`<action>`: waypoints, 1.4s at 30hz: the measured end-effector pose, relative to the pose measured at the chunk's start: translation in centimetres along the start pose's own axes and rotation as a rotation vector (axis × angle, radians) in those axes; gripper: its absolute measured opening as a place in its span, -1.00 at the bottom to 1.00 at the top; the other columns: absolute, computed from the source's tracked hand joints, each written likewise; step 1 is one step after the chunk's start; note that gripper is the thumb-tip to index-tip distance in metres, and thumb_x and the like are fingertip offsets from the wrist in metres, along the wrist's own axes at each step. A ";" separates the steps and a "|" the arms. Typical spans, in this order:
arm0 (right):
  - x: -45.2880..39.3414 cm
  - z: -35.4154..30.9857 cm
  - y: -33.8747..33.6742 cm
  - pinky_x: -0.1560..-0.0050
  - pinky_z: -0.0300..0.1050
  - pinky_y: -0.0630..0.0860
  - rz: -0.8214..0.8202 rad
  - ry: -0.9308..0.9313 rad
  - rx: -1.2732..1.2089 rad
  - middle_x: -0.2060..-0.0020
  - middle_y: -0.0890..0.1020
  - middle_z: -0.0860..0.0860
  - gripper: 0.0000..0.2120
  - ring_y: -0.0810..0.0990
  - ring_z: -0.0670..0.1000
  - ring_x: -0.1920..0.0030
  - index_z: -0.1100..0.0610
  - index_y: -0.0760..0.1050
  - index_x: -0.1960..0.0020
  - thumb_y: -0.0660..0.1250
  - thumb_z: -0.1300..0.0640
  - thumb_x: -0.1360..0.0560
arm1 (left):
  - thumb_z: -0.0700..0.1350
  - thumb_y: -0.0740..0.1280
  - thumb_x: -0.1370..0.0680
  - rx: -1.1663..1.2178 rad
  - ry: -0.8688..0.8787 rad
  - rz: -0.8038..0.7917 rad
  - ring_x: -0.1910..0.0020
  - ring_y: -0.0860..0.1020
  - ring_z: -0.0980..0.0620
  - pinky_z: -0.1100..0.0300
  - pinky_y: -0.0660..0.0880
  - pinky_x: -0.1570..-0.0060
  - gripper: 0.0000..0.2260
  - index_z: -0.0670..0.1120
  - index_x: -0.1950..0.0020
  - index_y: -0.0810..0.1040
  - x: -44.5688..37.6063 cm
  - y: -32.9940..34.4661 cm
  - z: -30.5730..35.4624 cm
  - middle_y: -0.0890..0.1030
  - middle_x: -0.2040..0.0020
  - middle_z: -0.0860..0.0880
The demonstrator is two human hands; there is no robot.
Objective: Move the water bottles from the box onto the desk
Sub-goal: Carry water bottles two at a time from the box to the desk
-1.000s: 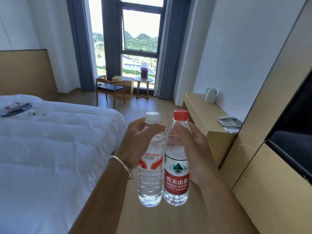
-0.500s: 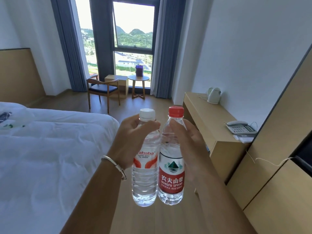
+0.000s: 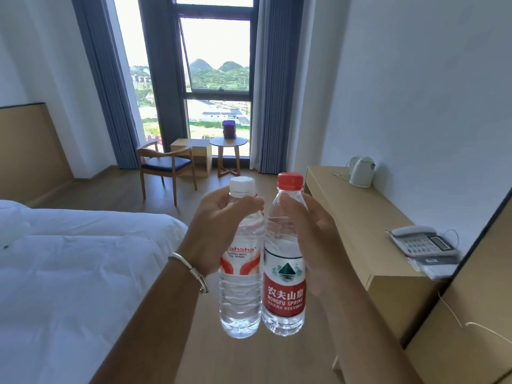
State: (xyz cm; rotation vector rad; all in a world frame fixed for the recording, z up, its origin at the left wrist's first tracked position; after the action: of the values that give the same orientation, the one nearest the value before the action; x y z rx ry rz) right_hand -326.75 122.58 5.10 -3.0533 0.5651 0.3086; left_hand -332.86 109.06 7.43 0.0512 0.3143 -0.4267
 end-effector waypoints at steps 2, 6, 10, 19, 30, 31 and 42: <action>-2.3 0.5 -0.7 -0.04 0.12 0.62 0.005 -0.002 0.005 0.12 0.72 -0.10 -0.82 0.73 -0.04 0.11 -0.16 0.56 0.02 0.31 -0.22 -0.49 | -0.01 0.39 -0.39 0.008 0.003 -0.010 0.21 0.66 -0.15 -0.02 0.62 0.13 -0.94 0.07 0.27 0.63 -2.4 0.6 -0.9 0.66 0.20 -0.15; -7.0 1.7 -1.2 -0.05 0.12 0.62 0.014 0.001 0.030 0.12 0.72 -0.11 -0.85 0.72 -0.05 0.12 -0.20 0.56 0.08 0.30 -0.23 -0.49 | -0.01 0.39 -0.40 0.017 -0.007 -0.007 0.20 0.66 -0.19 -0.05 0.62 0.13 -0.89 -0.04 0.20 0.62 -6.8 0.8 -2.8 0.64 0.15 -0.27; -12.1 3.6 -0.6 -0.11 0.22 0.60 0.022 0.013 0.048 0.10 0.72 -0.08 -0.89 0.72 0.01 0.08 -0.25 0.56 0.13 0.31 -0.23 -0.50 | -0.01 0.40 -0.39 0.025 -0.035 -0.008 0.18 0.67 -0.21 -0.05 0.63 0.13 -0.87 -0.05 0.18 0.61 -11.8 -0.3 -5.6 0.64 0.15 -0.25; -27.0 7.0 3.4 -0.12 0.23 0.60 0.074 0.014 0.104 0.10 0.72 -0.06 -0.86 0.72 0.02 0.07 -0.22 0.56 0.13 0.31 -0.24 -0.51 | -0.01 0.42 -0.41 0.071 -0.043 -0.067 0.19 0.66 -0.15 -0.05 0.63 0.11 -0.86 -0.05 0.13 0.60 -26.7 -5.3 -11.7 0.66 0.17 -0.14; -44.0 10.8 10.3 -0.13 0.24 0.59 0.108 0.010 0.056 0.06 0.72 -0.06 -0.75 0.72 0.03 0.05 -0.18 0.56 0.03 0.35 -0.32 -0.44 | -0.01 0.41 -0.39 0.045 -0.025 -0.126 0.18 0.63 -0.16 -0.10 0.60 0.06 -0.82 -0.09 0.13 0.58 -43.8 -12.9 -16.9 0.62 0.18 -0.15; -45.0 11.2 10.6 -0.14 0.25 0.58 0.108 0.018 0.060 0.06 0.72 -0.06 -0.74 0.72 0.04 0.04 -0.20 0.56 0.04 0.35 -0.34 -0.41 | -0.01 0.41 -0.39 0.049 -0.030 -0.127 0.18 0.63 -0.17 -0.10 0.60 0.07 -0.83 -0.09 0.13 0.58 -44.7 -13.2 -17.4 0.62 0.18 -0.15; -58.4 14.8 10.4 0.07 0.06 0.66 0.079 -0.012 0.011 0.15 0.71 0.02 -0.85 0.73 0.10 0.12 -0.22 0.57 0.16 0.45 -0.23 -0.36 | 0.10 0.44 -0.31 0.087 -0.017 -0.158 0.19 0.63 -0.20 -0.10 0.61 0.09 -0.59 -0.21 0.08 0.56 -58.1 -13.4 -23.5 0.60 0.14 -0.31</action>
State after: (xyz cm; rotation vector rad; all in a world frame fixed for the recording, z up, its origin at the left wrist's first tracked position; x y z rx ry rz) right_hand -386.66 134.23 2.31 -3.0213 0.6856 0.3242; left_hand -395.38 122.72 3.31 0.1077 0.2844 -0.5972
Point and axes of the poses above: each hand's wrist, its own x-axis away from the middle knuckle, its own y-axis out of the palm, z = x × y, the point moved 7 cm from there along -x, towards the middle knuckle
